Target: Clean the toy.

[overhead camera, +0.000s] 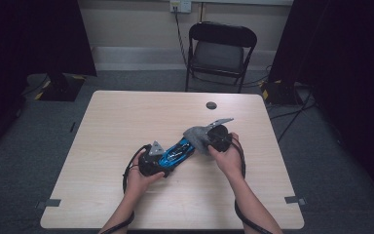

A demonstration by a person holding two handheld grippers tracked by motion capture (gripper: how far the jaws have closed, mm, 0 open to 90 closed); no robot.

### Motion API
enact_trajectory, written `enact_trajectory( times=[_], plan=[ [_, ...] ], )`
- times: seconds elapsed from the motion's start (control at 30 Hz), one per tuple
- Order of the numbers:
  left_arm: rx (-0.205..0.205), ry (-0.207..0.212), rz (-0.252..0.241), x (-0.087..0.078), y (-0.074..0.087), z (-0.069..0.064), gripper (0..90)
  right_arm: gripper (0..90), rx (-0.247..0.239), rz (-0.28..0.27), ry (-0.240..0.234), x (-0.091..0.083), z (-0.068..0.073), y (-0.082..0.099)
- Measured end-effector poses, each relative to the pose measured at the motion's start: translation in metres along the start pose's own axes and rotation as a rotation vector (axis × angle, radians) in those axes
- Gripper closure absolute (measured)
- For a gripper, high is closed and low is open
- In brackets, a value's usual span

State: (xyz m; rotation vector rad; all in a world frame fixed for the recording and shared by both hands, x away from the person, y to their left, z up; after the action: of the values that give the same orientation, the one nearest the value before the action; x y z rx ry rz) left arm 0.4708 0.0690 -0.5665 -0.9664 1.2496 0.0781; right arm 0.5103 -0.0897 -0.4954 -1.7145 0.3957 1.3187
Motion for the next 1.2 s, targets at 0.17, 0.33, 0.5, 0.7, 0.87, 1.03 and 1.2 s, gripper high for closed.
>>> enact_trajectory(
  times=[0.17,0.33,0.5,0.7,0.87,1.03,1.2],
  plan=[
    [-0.002,-0.001,-0.003,0.0,0.0,0.0,25.7,76.0,-0.144,0.01,-0.033,-0.001,0.046,-0.007],
    [0.004,-0.013,-0.001,0.0,0.0,0.001,25.8,75.2,-0.25,0.062,-0.021,0.014,0.078,-0.004],
    [0.004,-0.012,-0.001,0.0,0.0,0.001,25.8,71.5,-0.265,0.061,-0.049,0.024,0.097,-0.004],
    [0.008,-0.013,0.001,0.0,0.0,0.002,25.7,56.4,-0.146,0.001,-0.12,0.03,0.095,-0.008],
    [0.007,-0.012,0.002,0.0,0.0,0.001,25.8,55.0,-0.13,-0.033,-0.111,0.032,0.092,-0.011],
    [0.007,-0.014,0.001,0.0,0.0,0.002,25.7,66.1,-0.165,-0.023,-0.043,0.038,0.092,-0.012],
    [0.006,-0.012,0.002,0.0,0.0,0.001,25.7,74.4,-0.172,-0.014,-0.022,0.037,0.087,-0.014]
  ],
)
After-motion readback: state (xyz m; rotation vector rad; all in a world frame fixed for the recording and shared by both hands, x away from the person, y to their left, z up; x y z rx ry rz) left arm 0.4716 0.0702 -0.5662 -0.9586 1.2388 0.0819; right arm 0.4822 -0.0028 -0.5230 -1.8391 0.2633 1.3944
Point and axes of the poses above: each handheld gripper's, and its own axes: x roughly forward along the jaws, y roughly out of its underside, z roughly to its left, the point moved 10 cm from there along x, roughly forward along the jaws, and after that the axes turned 14 degrees about z, right-handed, at the moved point
